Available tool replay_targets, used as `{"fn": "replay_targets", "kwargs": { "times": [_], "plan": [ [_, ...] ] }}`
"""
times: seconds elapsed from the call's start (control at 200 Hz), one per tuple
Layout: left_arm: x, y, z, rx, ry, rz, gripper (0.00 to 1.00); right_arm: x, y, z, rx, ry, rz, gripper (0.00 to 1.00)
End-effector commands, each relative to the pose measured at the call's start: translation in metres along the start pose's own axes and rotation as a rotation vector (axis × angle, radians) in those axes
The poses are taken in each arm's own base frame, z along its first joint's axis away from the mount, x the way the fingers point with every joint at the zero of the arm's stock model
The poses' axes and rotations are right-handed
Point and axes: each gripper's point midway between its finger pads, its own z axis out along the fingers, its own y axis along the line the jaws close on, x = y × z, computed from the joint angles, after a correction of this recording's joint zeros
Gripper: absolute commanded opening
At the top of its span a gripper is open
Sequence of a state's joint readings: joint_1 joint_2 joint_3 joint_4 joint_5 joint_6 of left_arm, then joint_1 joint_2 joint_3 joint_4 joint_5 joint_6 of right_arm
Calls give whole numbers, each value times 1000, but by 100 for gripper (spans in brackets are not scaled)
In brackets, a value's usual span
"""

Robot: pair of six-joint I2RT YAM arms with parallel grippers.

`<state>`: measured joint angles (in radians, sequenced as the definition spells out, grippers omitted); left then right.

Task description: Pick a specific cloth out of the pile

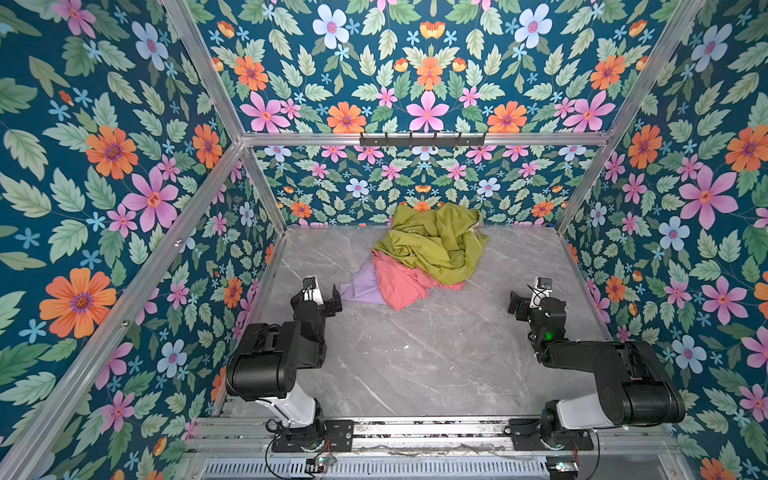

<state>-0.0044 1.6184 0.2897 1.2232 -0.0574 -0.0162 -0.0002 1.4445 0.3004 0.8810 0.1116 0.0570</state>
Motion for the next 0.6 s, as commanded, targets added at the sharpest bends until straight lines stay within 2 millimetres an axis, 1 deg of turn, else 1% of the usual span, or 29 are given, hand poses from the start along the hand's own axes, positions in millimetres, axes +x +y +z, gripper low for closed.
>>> {"fn": "replay_targets", "kwargs": {
  "times": [0.0, 0.595],
  "plan": [
    [-6, -1, -1, 6, -27, 12, 100, -7, 1, 0, 0, -22, 10, 99],
    [-7, -2, -1, 10, -29, 11, 100, -7, 1, 1, -4, -19, 12, 99]
  ]
}}
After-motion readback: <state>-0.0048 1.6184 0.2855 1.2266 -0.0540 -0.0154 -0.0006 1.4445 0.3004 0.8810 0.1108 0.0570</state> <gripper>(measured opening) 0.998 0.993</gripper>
